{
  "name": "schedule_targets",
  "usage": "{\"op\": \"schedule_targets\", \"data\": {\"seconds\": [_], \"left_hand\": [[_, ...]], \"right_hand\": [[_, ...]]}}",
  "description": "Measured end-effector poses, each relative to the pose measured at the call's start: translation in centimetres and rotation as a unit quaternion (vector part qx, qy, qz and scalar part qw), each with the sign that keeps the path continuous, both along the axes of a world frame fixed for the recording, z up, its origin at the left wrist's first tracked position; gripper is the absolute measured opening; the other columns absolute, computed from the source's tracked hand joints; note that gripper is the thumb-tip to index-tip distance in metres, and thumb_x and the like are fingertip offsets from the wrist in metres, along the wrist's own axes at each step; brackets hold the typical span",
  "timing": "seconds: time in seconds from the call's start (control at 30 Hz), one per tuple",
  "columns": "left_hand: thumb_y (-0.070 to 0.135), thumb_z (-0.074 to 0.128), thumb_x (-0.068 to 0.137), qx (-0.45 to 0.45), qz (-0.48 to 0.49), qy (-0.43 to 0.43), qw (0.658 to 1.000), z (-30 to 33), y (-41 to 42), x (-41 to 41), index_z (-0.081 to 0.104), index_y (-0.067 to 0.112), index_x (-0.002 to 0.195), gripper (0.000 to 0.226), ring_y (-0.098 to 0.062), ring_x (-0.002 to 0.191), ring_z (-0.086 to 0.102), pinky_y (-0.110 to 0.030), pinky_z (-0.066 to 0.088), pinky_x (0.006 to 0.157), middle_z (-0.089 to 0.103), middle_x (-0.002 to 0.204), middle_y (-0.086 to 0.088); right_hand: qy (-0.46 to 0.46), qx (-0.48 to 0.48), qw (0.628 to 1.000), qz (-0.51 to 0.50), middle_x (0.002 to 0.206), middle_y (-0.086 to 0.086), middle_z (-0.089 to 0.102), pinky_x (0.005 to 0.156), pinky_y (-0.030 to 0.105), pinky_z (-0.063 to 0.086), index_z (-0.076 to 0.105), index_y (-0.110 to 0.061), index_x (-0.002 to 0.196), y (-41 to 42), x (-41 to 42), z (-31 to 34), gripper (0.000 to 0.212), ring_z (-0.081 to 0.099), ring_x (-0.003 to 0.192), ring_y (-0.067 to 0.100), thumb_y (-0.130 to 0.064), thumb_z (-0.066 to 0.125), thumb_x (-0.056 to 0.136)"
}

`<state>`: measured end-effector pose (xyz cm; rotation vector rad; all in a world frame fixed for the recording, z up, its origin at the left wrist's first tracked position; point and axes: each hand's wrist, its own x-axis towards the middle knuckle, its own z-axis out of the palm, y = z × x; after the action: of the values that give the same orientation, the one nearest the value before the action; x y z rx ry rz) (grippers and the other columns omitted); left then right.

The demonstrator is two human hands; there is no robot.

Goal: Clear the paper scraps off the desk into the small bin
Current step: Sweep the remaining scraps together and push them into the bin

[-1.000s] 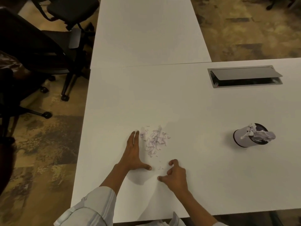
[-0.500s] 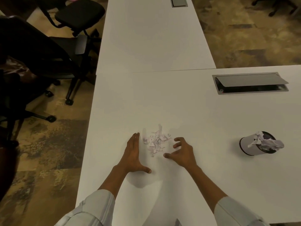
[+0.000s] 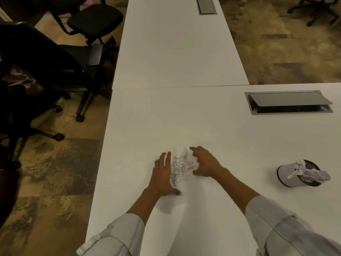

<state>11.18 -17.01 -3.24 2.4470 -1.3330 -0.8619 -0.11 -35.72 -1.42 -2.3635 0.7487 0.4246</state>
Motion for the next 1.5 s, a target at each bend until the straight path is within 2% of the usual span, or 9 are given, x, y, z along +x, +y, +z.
{"op": "schedule_targets", "data": {"seconds": [0.13, 0.33, 0.53, 0.7, 0.83, 1.13, 1.23, 1.3, 1.5], "left_hand": [[0.083, 0.069, 0.036, 0.024, -0.093, -0.091, 0.991, -0.3, 0.4, 2.1, -0.028, 0.018, 0.145, 0.161, -0.034, 0.141, -0.033, -0.05, -0.014, 0.115, -0.033, 0.154, -0.01], [0.067, 0.074, 0.06, 0.04, -0.142, -0.051, 0.988, -0.7, -0.4, 0.9, -0.026, 0.015, 0.146, 0.141, -0.03, 0.143, -0.029, -0.044, -0.008, 0.121, -0.031, 0.156, -0.009], [0.041, 0.072, 0.08, 0.058, -0.089, -0.031, 0.994, -0.4, -0.7, -1.8, -0.006, 0.006, 0.15, 0.11, -0.028, 0.148, -0.011, -0.035, -0.001, 0.121, -0.009, 0.161, -0.013], [0.02, 0.059, 0.091, 0.004, -0.011, 0.0, 1.0, 0.5, -0.2, -3.3, 0.013, 0.012, 0.151, 0.076, -0.025, 0.148, 0.013, -0.032, 0.029, 0.117, 0.012, 0.16, -0.01], [0.033, 0.037, 0.099, -0.057, 0.021, -0.03, 0.998, 0.4, 0.3, -5.3, 0.054, 0.023, 0.112, 0.024, -0.017, 0.108, 0.059, -0.037, 0.049, 0.097, 0.053, 0.119, 0.004], [0.019, 0.046, 0.094, -0.037, 0.118, 0.017, 0.992, 0.3, -0.5, -5.9, 0.056, 0.016, 0.078, 0.019, -0.022, 0.082, 0.058, -0.038, 0.051, 0.079, 0.058, 0.088, -0.001], [0.011, 0.054, 0.091, -0.071, 0.181, 0.071, 0.978, 1.6, -1.2, -5.3, 0.067, 0.013, 0.074, 0.021, -0.013, 0.068, 0.059, -0.017, 0.051, 0.065, 0.063, 0.078, -0.001], [0.006, 0.058, 0.087, -0.097, 0.184, 0.085, 0.974, 2.4, -2.0, -5.1, 0.076, 0.011, 0.078, 0.02, -0.001, 0.062, 0.058, -0.005, 0.045, 0.061, 0.07, 0.076, 0.002], [-0.005, 0.068, 0.08, -0.148, 0.23, 0.083, 0.958, 5.4, -6.6, -7.1, 0.075, -0.002, 0.094, 0.015, -0.024, 0.092, 0.071, -0.01, 0.046, 0.08, 0.075, 0.096, -0.016]], "right_hand": [[0.043, -0.054, 0.992, 0.11, 0.16, 0.006, 0.012, 0.112, 0.042, 0.037, 0.009, -0.016, 0.154, -2.1, 1.6, 1.0, 0.128, 0.017, 0.145, 0.026, -0.04, 0.089, 0.057], [0.088, -0.064, 0.964, 0.241, 0.162, 0.011, -0.011, 0.123, 0.045, 0.007, -0.007, -0.011, 0.153, 1.2, 2.3, -0.7, 0.139, -0.011, 0.15, 0.029, -0.059, 0.083, 0.059], [0.027, -0.113, 0.974, 0.196, 0.163, 0.013, 0.003, 0.122, 0.044, 0.017, 0.007, -0.01, 0.154, 4.9, -0.4, -2.1, 0.1, 0.003, 0.15, 0.031, -0.047, 0.068, 0.083], [-0.014, -0.127, 0.985, 0.118, 0.16, 0.008, 0.02, 0.102, 0.037, 0.047, 0.026, -0.014, 0.149, 7.4, -2.0, -2.4, 0.063, 0.022, 0.142, 0.03, -0.016, 0.056, 0.094], [-0.004, -0.134, 0.985, 0.109, 0.157, 0.008, 0.028, 0.089, 0.035, 0.052, 0.041, -0.011, 0.142, 8.4, -3.0, -2.5, 0.045, 0.032, 0.135, 0.028, -0.009, 0.047, 0.098], [-0.016, -0.099, 0.992, 0.07, 0.112, 0.008, 0.068, 0.083, 0.03, 0.047, 0.069, -0.01, 0.11, 7.0, -3.2, -1.5, 0.023, 0.06, 0.1, 0.022, -0.009, 0.051, 0.095], [-0.079, -0.015, 0.994, -0.078, 0.081, 0.009, 0.072, 0.07, 0.026, 0.048, 0.076, -0.006, 0.087, 5.7, -3.6, -0.6, 0.018, 0.062, 0.072, 0.018, -0.003, 0.058, 0.088], [-0.127, 0.036, 0.978, -0.16, 0.091, 0.007, 0.077, 0.079, 0.019, 0.052, 0.078, -0.006, 0.095, 4.7, -4.6, 0.2, 0.014, 0.071, 0.083, 0.017, -0.007, 0.067, 0.087], [-0.202, 0.099, 0.929, -0.294, 0.091, 0.005, 0.078, 0.065, 0.0, 0.046, 0.079, -0.009, 0.093, 0.8, -9.7, 3.3, 0.016, 0.063, 0.063, -0.005, -0.016, 0.079, 0.079]]}}
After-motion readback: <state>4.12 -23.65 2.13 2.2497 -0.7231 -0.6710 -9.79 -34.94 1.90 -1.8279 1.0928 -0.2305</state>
